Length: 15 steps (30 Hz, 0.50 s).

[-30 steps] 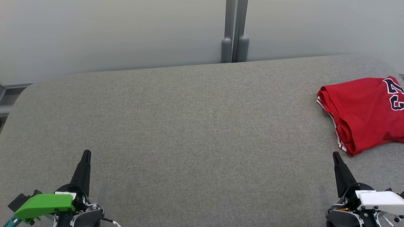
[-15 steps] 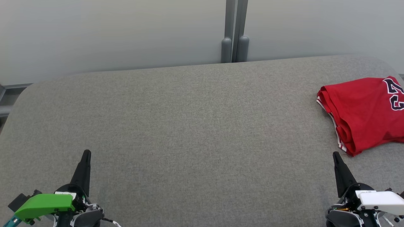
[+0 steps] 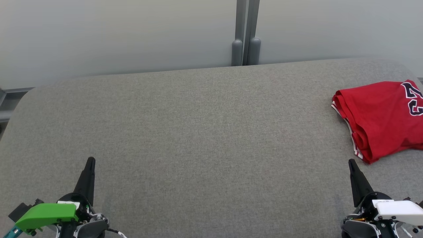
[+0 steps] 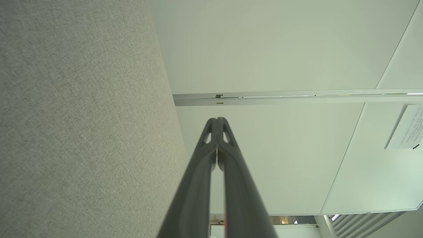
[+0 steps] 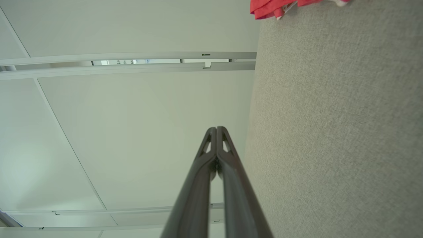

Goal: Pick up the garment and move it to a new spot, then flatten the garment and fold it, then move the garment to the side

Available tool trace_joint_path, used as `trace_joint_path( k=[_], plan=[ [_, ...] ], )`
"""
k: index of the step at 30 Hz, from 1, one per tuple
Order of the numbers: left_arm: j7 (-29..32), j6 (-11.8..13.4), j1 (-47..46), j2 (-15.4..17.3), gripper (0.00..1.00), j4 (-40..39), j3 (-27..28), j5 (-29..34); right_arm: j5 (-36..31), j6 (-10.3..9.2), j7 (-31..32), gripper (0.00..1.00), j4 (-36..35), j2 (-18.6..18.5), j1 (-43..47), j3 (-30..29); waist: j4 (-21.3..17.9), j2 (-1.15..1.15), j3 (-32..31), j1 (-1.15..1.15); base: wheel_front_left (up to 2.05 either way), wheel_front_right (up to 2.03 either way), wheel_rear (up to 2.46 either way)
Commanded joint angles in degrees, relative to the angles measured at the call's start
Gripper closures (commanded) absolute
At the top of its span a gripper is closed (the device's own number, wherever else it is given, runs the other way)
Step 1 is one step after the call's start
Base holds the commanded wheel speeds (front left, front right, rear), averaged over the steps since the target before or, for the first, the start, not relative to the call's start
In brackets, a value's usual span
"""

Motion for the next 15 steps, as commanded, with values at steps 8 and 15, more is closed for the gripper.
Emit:
trace_joint_path(
  k=[8, 15],
  plan=[
    [0.1, -0.3, -0.7, 0.0, 1.00, -0.1, 0.2, 0.0, 0.1, 0.02, 0.2, 1.00, -0.2, -0.1, 0.7, -0.1, 0.0, 0.00, 0.0, 0.00, 0.00, 0.00, 0.00],
    [0.1, -0.3, -0.7, 0.0, 1.00, -0.1, 0.2, 0.0, 0.1, 0.02, 0.1, 1.00, -0.2, -0.1, 0.7, -0.1, 0.0, 0.00, 0.0, 0.00, 0.00, 0.00, 0.00]
  ],
)
